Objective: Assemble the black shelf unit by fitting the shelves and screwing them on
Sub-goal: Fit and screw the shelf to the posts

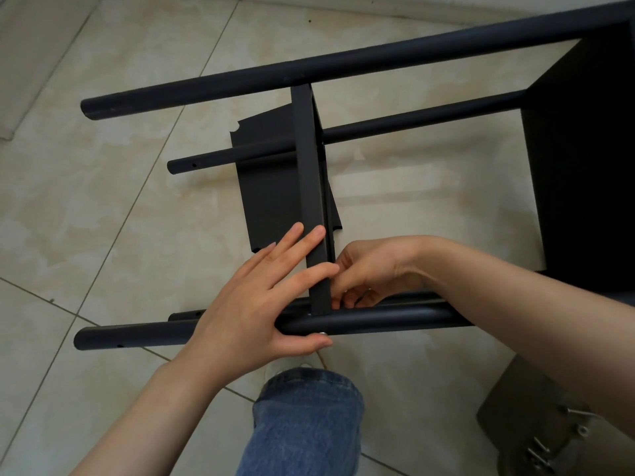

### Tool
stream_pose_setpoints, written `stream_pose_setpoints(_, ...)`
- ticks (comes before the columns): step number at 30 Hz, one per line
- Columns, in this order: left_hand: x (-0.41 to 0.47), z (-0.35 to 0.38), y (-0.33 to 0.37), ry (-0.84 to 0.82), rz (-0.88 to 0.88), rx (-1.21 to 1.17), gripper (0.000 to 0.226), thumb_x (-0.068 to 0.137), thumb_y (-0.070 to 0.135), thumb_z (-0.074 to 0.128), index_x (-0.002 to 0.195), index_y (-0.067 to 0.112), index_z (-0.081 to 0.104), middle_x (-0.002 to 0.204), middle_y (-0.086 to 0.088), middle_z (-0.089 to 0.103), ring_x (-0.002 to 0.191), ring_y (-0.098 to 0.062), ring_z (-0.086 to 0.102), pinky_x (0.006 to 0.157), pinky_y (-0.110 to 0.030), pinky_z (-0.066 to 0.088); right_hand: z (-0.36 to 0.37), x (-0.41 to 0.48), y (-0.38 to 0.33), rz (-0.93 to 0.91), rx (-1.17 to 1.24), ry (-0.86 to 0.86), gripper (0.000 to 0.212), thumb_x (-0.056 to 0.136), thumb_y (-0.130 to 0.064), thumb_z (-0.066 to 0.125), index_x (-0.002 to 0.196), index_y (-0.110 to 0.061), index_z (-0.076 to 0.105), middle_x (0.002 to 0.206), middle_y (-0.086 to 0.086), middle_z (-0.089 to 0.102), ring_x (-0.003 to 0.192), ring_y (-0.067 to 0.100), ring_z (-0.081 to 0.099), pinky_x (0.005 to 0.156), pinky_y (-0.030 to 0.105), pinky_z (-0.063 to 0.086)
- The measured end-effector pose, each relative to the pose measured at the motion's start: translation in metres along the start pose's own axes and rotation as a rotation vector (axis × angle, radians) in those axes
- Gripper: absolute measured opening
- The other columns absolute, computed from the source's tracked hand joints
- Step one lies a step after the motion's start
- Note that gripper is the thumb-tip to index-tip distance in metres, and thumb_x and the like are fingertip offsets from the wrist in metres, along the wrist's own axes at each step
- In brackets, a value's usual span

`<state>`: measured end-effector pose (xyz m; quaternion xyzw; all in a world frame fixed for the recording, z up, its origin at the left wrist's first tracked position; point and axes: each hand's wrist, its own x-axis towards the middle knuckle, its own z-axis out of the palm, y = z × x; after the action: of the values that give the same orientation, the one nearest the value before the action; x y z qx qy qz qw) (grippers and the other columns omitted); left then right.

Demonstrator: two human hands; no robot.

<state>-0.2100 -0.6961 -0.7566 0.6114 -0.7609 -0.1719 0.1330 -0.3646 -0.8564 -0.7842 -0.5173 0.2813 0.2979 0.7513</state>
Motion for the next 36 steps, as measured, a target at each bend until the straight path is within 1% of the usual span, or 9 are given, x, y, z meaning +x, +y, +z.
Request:
stream_pose_setpoints(5,-0.0004,0.0003,0.0001,0.001,0.0,0.001,0.076,0.082,0.065,0.063,0.148,0.035,0.039,0.169,0.005,0.017,0.156,-0.019,0.013,0.116,-0.049,0.033,-0.0057,-0.0037,0.0022,0.0,-0.007,-0.025,0.028,0.09,-0.015,0.069,0.064,-0.022,0.077,0.073,-0.003,0.07,0.066,0.006,0.06,0.07,0.02,0.049)
stream_pose_setpoints(10,-0.0005,0.0012,-0.0001,0.006,0.006,0.013,0.076,0.083,0.065,0.062,0.149,0.034,0.039,0.169,0.004,0.017,0.156,-0.019,0.013,0.117,-0.048,0.032,0.0005,0.0009,0.0007,0.004,0.011,-0.009,0.024,0.09,-0.011,0.066,0.069,-0.019,0.075,0.078,0.002,0.069,0.071,0.012,0.061,0.078,0.027,0.048)
stream_pose_setpoints(16,-0.0009,0.0015,-0.0006,0.012,0.008,0.015,0.076,0.084,0.065,0.061,0.149,0.035,0.038,0.169,0.004,0.017,0.156,-0.019,0.013,0.116,-0.048,0.034,-0.0048,-0.0057,-0.0003,0.002,-0.003,-0.045,0.022,0.091,-0.014,0.068,0.072,-0.019,0.076,0.075,-0.001,0.069,0.07,0.009,0.06,0.074,0.024,0.047)
stream_pose_setpoints(19,-0.0008,0.002,-0.0007,0.009,0.009,0.024,0.076,0.084,0.066,0.061,0.149,0.035,0.038,0.169,0.005,0.016,0.156,-0.019,0.013,0.116,-0.046,0.032,-0.0049,-0.0045,0.0003,0.012,-0.02,-0.031,0.026,0.092,-0.017,0.068,0.067,-0.022,0.076,0.073,-0.002,0.069,0.068,0.008,0.06,0.073,0.023,0.048)
stream_pose_setpoints(24,-0.0006,0.0021,-0.0014,0.01,0.008,0.032,0.076,0.084,0.066,0.061,0.149,0.034,0.039,0.169,0.005,0.015,0.156,-0.019,0.012,0.116,-0.046,0.032,-0.0007,-0.0001,0.0008,-0.016,0.007,-0.026,0.029,0.092,-0.011,0.065,0.067,-0.021,0.075,0.076,0.0,0.069,0.068,0.009,0.06,0.072,0.023,0.049)
stream_pose_setpoints(27,-0.0009,0.0024,-0.0016,0.01,0.008,0.025,0.076,0.084,0.066,0.062,0.149,0.034,0.039,0.169,0.004,0.016,0.156,-0.019,0.013,0.115,-0.047,0.034,-0.0036,-0.0031,0.0,-0.014,0.004,-0.046,0.029,0.092,-0.013,0.066,0.066,-0.022,0.077,0.075,-0.001,0.07,0.068,0.008,0.061,0.072,0.022,0.049)
stream_pose_setpoints(30,-0.0005,0.0027,-0.0015,0.011,0.008,0.024,0.076,0.083,0.065,0.062,0.148,0.034,0.039,0.169,0.004,0.016,0.156,-0.02,0.013,0.115,-0.047,0.034,-0.0054,-0.0046,-0.0003,0.001,-0.014,-0.049,0.026,0.092,-0.016,0.067,0.068,-0.022,0.076,0.074,-0.003,0.069,0.067,0.007,0.061,0.07,0.021,0.049)
stream_pose_setpoints(34,-0.0005,0.003,-0.0011,0.015,0.008,0.015,0.076,0.083,0.065,0.062,0.149,0.035,0.038,0.169,0.005,0.016,0.156,-0.019,0.013,0.116,-0.048,0.033,-0.0002,0.0008,-0.0002,0.026,-0.024,-0.011,0.014,0.091,-0.012,0.065,0.078,-0.014,0.072,0.073,0.001,0.067,0.068,0.011,0.058,0.071,0.024,0.047)
stream_pose_setpoints(36,-0.0004,0.003,-0.0007,0.019,0.008,0.013,0.076,0.083,0.065,0.062,0.149,0.035,0.038,0.169,0.005,0.016,0.156,-0.019,0.013,0.116,-0.049,0.034,0.0,0.001,0.0001,0.019,-0.014,-0.016,0.014,0.091,-0.012,0.065,0.079,-0.014,0.072,0.075,0.001,0.068,0.068,0.011,0.057,0.072,0.025,0.047)
